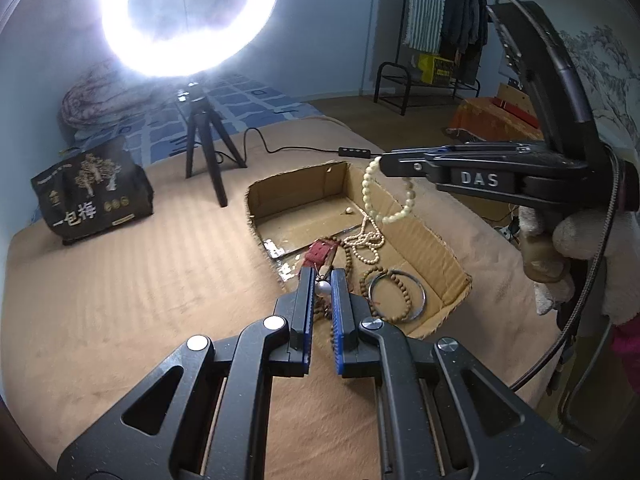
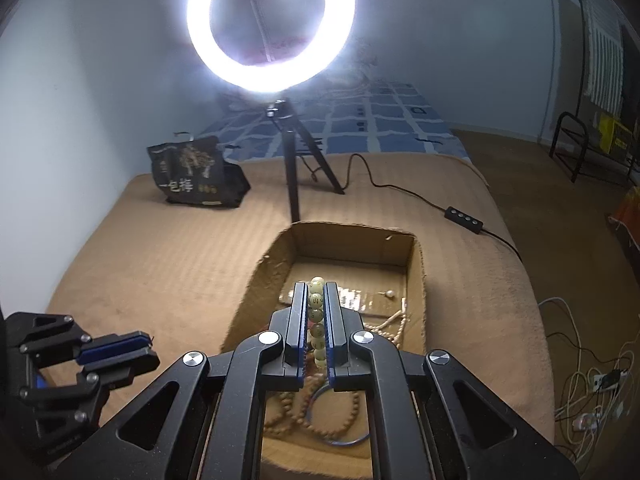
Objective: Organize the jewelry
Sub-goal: 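Carry the pearl and yellow bracelet into the box and open both grippers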
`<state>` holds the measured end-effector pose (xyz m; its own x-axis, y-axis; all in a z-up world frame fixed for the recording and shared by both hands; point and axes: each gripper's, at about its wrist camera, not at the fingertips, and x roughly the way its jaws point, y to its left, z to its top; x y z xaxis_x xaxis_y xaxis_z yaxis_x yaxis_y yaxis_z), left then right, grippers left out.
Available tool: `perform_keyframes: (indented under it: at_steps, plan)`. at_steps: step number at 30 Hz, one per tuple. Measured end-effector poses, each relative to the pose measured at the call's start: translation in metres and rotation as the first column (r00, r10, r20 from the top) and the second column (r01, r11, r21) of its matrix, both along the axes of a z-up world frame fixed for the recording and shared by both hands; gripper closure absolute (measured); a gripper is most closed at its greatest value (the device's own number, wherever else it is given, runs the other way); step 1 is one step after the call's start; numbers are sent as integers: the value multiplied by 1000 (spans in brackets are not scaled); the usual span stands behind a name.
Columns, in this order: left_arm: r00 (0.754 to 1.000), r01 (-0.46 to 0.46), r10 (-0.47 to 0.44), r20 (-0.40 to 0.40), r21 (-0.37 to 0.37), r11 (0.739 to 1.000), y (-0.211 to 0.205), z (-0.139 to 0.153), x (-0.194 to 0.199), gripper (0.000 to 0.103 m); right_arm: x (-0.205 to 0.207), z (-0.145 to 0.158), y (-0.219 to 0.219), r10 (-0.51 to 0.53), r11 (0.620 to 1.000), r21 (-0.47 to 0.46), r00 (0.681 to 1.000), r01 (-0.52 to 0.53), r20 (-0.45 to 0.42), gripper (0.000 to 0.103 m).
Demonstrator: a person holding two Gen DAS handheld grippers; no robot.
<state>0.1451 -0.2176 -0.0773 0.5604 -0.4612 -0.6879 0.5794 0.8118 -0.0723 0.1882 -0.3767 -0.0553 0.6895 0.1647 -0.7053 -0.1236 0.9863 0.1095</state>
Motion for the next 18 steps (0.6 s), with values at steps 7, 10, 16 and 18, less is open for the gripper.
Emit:
perform_keyframes:
  at_steps: [7, 10, 16, 18]
  plan:
    - [1000, 14, -14, -15, 10, 1000, -18, -12, 11, 97, 18, -15, -13, -23, 1000, 14, 1000, 24, -18, 97]
    - [1000, 11, -11, -26, 11, 1000, -21, -18, 17, 97, 24, -22, -17, -28, 999, 19, 999, 29, -28, 97]
    - [999, 14, -13, -44, 12, 1000, -25, -26, 24, 97, 30, -31, -18, -22, 999, 27, 999, 23, -45, 97]
    - [999, 18, -17, -45, 13, 1000, -26, -27, 24, 97, 32, -34, -18, -18, 999, 29, 999, 19, -50, 97]
